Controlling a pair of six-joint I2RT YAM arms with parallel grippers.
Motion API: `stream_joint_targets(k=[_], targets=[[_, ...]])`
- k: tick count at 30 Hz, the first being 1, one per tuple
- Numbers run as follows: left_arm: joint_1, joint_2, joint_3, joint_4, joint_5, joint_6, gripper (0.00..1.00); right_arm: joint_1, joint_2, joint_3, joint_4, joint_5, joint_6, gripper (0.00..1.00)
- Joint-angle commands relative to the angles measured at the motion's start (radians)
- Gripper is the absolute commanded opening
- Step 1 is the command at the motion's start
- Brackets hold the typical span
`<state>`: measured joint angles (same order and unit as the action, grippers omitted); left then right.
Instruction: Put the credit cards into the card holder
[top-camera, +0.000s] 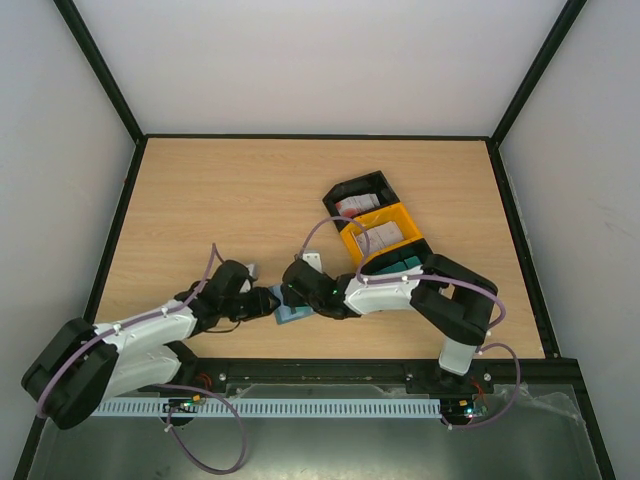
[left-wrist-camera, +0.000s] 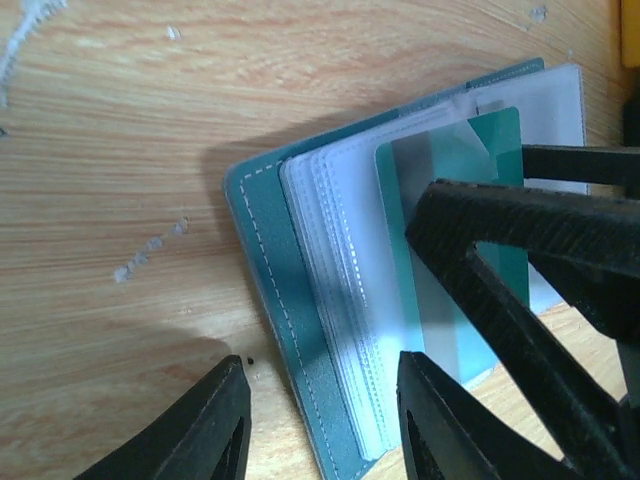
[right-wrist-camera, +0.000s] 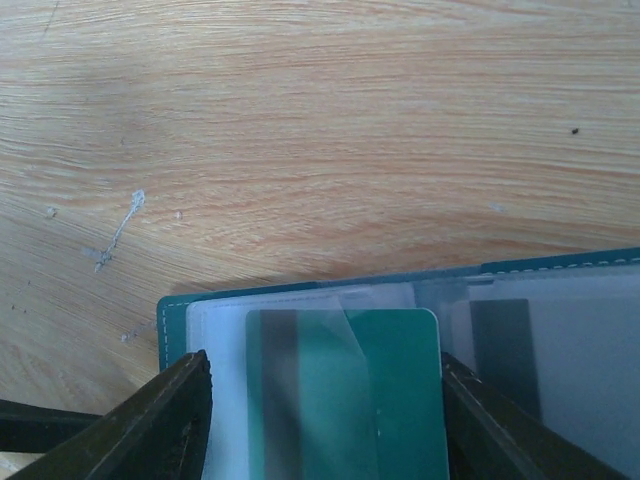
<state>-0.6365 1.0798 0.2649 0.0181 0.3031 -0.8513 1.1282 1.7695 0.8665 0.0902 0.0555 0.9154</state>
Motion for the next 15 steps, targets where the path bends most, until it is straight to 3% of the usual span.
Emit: stream_joint_targets(k=[1, 7, 15], targets=[[-0.002, 0.033, 0.015, -0.034, -0.073, 0.024, 0.42, 0.01, 0.027, 0.04, -0.125, 0.031, -0.041, 0.59], [-0.002, 0.055, 0.038, -0.048, -0.142, 0.003, 0.36, 0.013, -0.011, 0.05, -0.192, 0.121, -0.06, 0.62], [-0.002, 0.067, 0.043, -0.026, -0.129, 0.0, 0.36, 0.014, 0.005, 0.086, -0.268, 0.182, -0.038, 0.65]])
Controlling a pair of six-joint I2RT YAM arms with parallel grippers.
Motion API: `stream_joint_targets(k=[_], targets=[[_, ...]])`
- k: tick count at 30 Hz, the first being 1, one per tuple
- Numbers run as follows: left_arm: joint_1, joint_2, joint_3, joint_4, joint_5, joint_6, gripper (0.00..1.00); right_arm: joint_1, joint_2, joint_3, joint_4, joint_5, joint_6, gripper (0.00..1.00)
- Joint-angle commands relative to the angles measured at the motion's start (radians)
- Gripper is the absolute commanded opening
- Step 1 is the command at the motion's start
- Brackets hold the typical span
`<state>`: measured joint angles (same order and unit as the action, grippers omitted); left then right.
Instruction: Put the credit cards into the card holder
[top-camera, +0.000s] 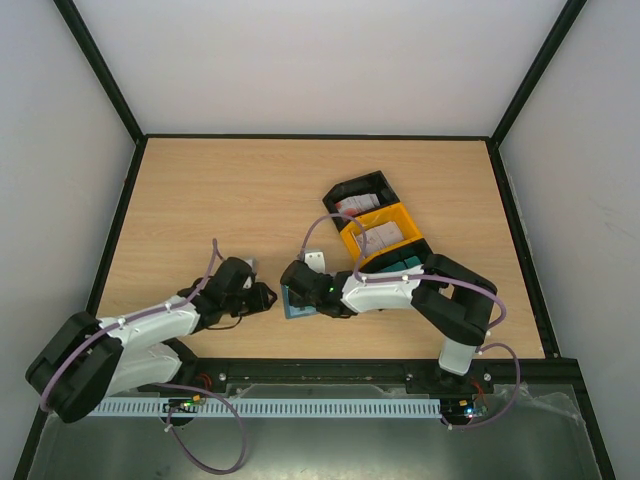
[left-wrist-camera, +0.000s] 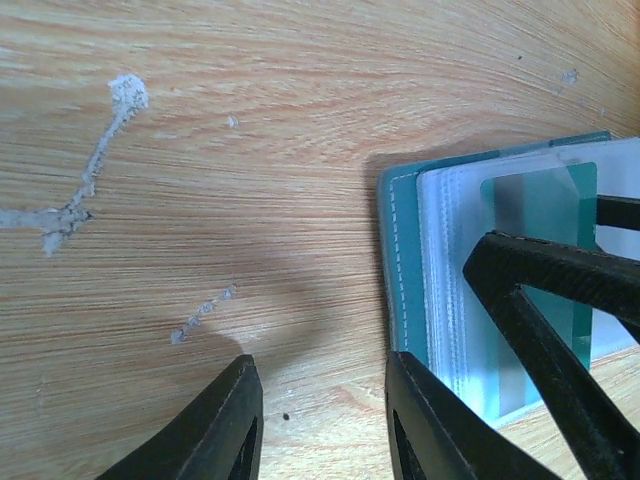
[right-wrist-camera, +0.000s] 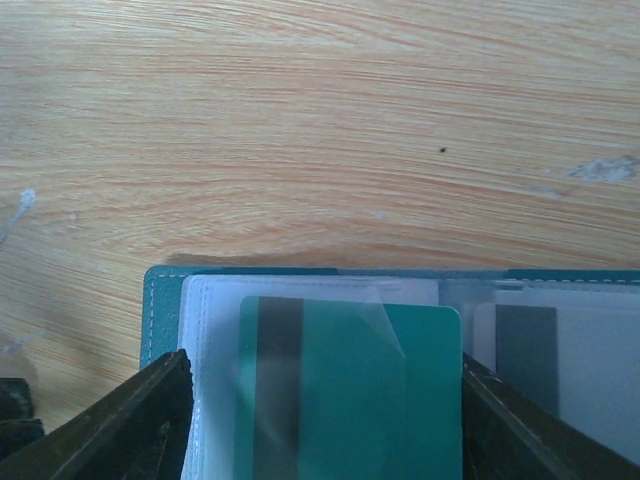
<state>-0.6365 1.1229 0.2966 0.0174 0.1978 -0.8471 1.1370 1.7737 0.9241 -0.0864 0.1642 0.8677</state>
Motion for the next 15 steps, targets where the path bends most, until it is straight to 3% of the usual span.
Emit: stream_joint_targets(k=[1, 8, 15], targets=[[-0.002, 0.026, 0.01, -0.021, -0.017, -0.004, 0.37, 0.005, 0.002, 0.028, -0.092, 0.074, 0.01, 0.67], [-0.002, 0.026, 0.013, 0.003, 0.012, -0.007, 0.4, 0.005, -0.068, 0.022, -0.059, 0.021, 0.001, 0.75], [-0.002, 0.023, 0.013, 0.009, 0.022, -0.019, 0.46, 0.004, -0.149, -0.015, -0.114, 0.18, 0.135, 0.8]])
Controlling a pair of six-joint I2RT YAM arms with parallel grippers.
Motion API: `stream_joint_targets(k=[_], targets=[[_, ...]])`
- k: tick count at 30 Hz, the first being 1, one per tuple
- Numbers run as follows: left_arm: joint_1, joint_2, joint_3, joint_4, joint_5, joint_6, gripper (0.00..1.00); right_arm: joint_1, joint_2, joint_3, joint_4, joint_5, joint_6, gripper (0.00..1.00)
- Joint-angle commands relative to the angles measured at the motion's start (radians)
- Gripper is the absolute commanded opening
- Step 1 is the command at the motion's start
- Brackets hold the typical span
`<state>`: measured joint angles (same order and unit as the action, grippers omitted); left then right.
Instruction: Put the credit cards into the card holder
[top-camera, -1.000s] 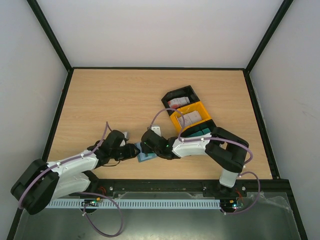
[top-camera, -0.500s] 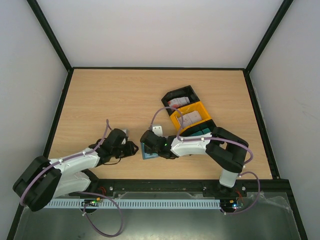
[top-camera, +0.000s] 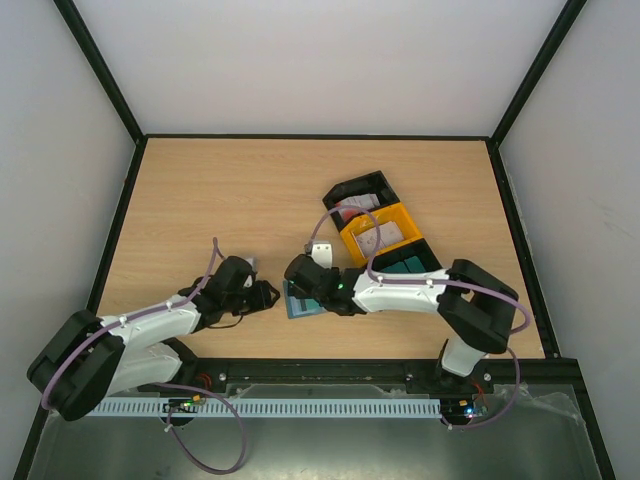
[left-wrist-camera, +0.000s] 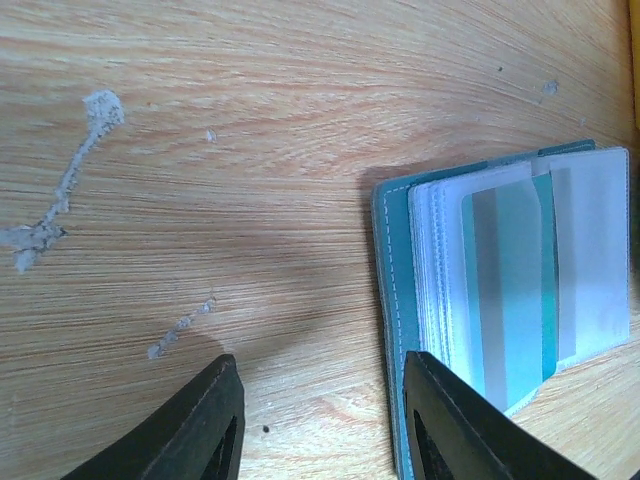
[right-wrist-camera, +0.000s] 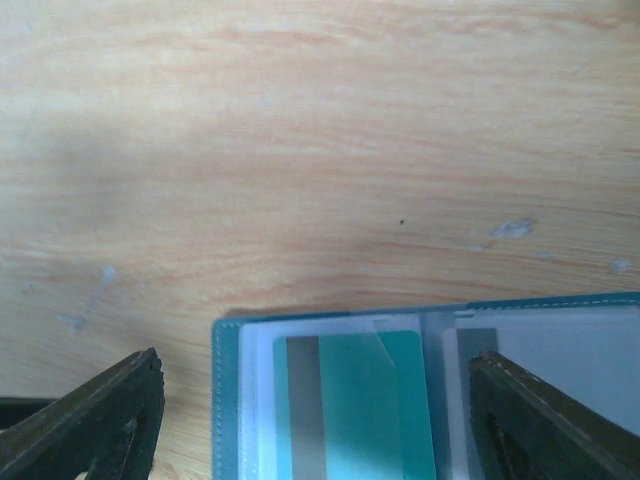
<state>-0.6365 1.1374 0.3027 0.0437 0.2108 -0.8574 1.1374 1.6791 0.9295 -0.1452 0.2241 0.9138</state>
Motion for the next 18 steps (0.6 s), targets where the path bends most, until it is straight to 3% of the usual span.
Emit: stream_joint_targets(k=[1, 6, 14, 18], targets=[[-0.002, 0.009, 0.005, -0.012, 0.015, -0.01, 0.47, 0.004, -0.056, -0.025, -0.058, 0.123, 0.098, 0.8], [-0.002, 0.02, 0.003, 0.018, 0.044, -0.012, 0.47, 0.004, -0.011, -0.017, -0.06, 0.047, 0.099, 0.77], [-0.003, 0.057, 0.001, 0.044, 0.063, -0.013, 0.35, 0.004, 0.039, -0.029, -0.011, -0.083, 0.101, 0.67], [-0.006, 0.07, -0.006, 0.06, 0.074, -0.015, 0.33, 0.004, 0.053, -0.023, -0.008, -0.121, 0.094, 0.66]])
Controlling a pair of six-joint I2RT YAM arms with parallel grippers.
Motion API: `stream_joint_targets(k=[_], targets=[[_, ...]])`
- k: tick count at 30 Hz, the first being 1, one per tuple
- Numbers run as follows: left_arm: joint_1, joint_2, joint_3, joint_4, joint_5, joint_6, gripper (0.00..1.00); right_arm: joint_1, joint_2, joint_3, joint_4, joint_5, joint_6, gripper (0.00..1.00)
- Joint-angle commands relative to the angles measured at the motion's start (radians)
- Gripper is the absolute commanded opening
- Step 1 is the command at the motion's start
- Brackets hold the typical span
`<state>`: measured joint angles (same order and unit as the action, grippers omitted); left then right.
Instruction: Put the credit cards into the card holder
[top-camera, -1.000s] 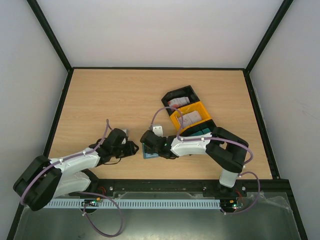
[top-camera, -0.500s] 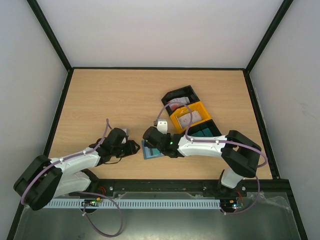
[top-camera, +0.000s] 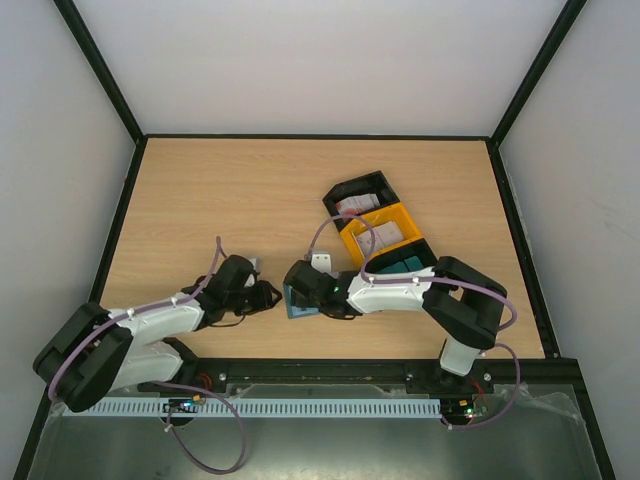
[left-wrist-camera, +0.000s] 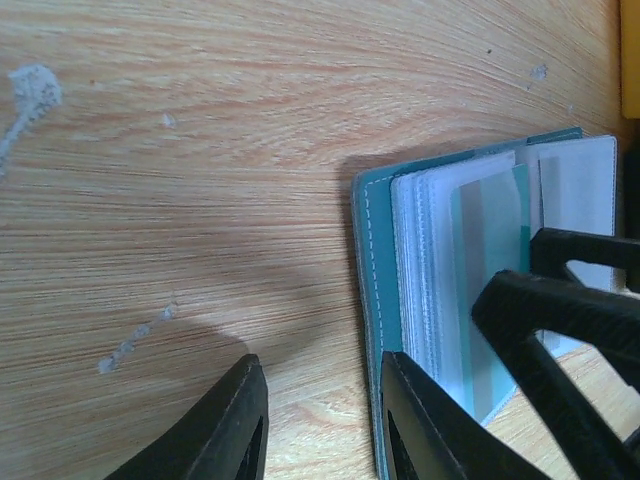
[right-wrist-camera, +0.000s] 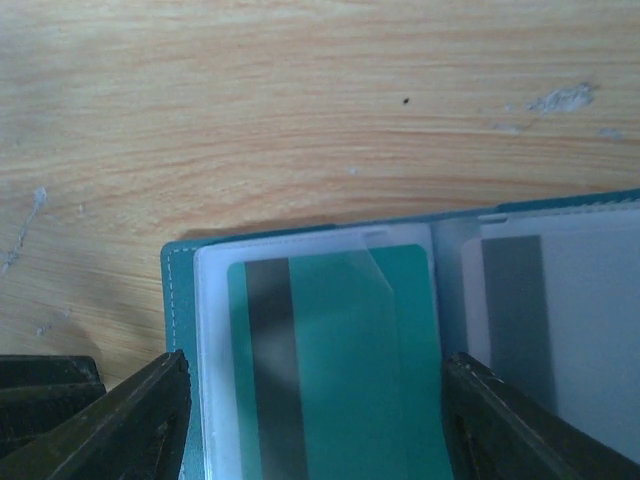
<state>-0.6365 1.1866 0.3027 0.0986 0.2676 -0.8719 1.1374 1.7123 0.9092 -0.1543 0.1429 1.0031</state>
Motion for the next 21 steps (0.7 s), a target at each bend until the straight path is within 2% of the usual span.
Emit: stream_joint_targets(k=[1, 11, 16, 21], targets=[[-0.006, 0.027, -0.006, 0.01, 0.018, -0.001, 0.33, 0.004, 0.023, -0.001, 0.002, -0.047, 0.003, 0.65], [-0.031, 0.084, -0.008, 0.062, 0.032, -0.015, 0.3, 0.005, -0.005, -0.03, 0.073, -0.103, 0.015, 0.65], [-0.032, 0.088, -0.007, 0.063, 0.026, -0.016, 0.29, 0.004, -0.051, -0.052, 0.09, -0.056, 0.034, 0.65], [-0.032, 0.073, -0.009, 0.052, 0.006, -0.015, 0.29, 0.004, -0.047, -0.045, 0.02, 0.033, 0.05, 0.66]])
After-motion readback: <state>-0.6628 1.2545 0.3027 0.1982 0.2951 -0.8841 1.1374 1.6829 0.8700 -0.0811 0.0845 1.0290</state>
